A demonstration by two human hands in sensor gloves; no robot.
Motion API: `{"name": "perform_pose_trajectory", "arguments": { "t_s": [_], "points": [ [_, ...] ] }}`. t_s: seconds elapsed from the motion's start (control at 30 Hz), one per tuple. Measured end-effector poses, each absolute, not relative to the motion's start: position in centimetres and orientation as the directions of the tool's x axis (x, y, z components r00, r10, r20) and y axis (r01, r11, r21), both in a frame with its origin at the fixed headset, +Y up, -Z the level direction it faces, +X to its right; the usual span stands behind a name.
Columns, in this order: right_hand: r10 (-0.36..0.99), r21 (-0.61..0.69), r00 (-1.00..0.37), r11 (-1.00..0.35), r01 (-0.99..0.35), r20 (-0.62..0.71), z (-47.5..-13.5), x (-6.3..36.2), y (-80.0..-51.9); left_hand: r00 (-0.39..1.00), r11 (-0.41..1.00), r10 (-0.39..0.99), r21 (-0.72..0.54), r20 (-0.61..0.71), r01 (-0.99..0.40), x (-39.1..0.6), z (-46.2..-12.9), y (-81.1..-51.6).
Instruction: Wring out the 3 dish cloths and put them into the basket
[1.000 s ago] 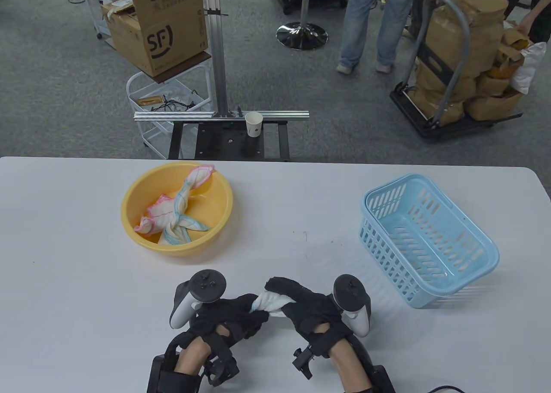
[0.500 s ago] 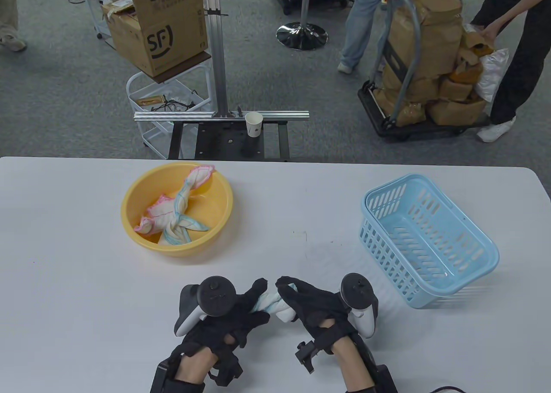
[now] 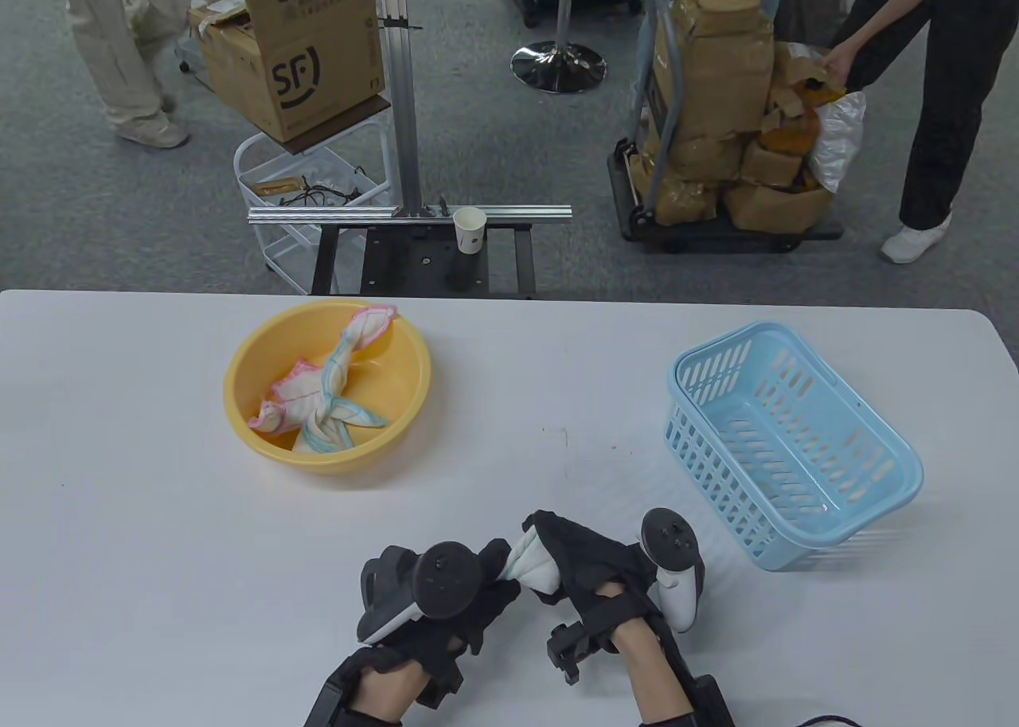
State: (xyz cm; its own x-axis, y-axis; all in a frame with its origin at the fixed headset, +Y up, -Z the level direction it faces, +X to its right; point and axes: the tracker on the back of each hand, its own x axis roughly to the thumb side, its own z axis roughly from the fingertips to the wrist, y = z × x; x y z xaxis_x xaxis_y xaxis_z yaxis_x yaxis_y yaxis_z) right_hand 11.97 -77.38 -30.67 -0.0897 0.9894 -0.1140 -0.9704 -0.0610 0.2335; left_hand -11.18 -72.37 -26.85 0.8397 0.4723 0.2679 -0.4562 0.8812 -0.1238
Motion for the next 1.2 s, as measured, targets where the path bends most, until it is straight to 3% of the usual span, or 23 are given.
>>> {"name": "perform_pose_trajectory", "arguments": {
  "t_s": [0.07, 0.17, 0.3, 0.37, 0.47, 0.53, 0.63, 0.73, 0.83, 0.97, 1.2],
  "points": [
    [0.989, 0.171, -0.136, -0.124, -0.977, -0.063, -30.5, 12.0, -76.8, 0.822, 0.85, 0.527, -0.12, 0.216, -0.513, -12.3, -27.1, -72.5],
    [0.923, 0.06, -0.359, -0.37, -0.927, 0.139, -30.2, 11.7, -75.9, 0.787, 0.798, 0.603, -0.125, 0.13, -0.59, -14.3, -27.7, -72.9],
    [0.796, 0.037, -0.483, -0.53, -0.847, 0.364, -29.5, 10.1, -74.6, 0.712, 0.707, 0.702, -0.142, 0.02, -0.693, -16.2, -28.4, -73.8],
    [0.659, 0.016, -0.583, -0.669, -0.743, 0.475, -28.9, 8.8, -73.9, 0.638, 0.623, 0.769, -0.169, -0.046, -0.763, -17.0, -28.7, -74.4],
    [0.278, -0.103, -0.748, -0.902, -0.419, 0.602, -27.7, 6.4, -73.5, 0.447, 0.403, 0.88, -0.244, -0.162, -0.882, -17.8, -29.0, -75.7],
    [0.165, -0.156, -0.763, -0.931, -0.329, 0.625, -27.5, 5.9, -73.5, 0.289, 0.207, 0.929, -0.323, -0.231, -0.924, -17.7, -29.0, -76.3],
    [0.154, -0.203, -0.738, -0.907, -0.37, 0.657, -27.4, 5.8, -73.4, 0.077, -0.085, 0.947, -0.474, -0.313, -0.877, -16.7, -29.0, -77.0],
    [0.09, -0.305, -0.715, -0.862, -0.404, 0.693, -27.0, 6.2, -73.3, -0.011, -0.236, 0.935, -0.6, -0.353, -0.764, -15.0, -28.7, -77.0],
    [0.079, -0.372, -0.699, -0.801, -0.469, 0.711, -26.7, 6.5, -72.5, -0.021, -0.265, 0.933, -0.644, -0.36, -0.717, -14.3, -28.6, -77.1],
    [0.074, -0.397, -0.707, -0.784, -0.477, 0.703, -26.6, 6.9, -71.6, 0.051, -0.17, 0.946, -0.622, -0.321, -0.765, -15.3, -28.8, -76.8],
    [0.052, -0.381, -0.704, -0.811, -0.443, 0.708, -26.7, 6.6, -71.3, 0.359, 0.244, 0.929, -0.576, -0.093, -0.781, -15.9, -28.9, -75.0]
  ]
}}
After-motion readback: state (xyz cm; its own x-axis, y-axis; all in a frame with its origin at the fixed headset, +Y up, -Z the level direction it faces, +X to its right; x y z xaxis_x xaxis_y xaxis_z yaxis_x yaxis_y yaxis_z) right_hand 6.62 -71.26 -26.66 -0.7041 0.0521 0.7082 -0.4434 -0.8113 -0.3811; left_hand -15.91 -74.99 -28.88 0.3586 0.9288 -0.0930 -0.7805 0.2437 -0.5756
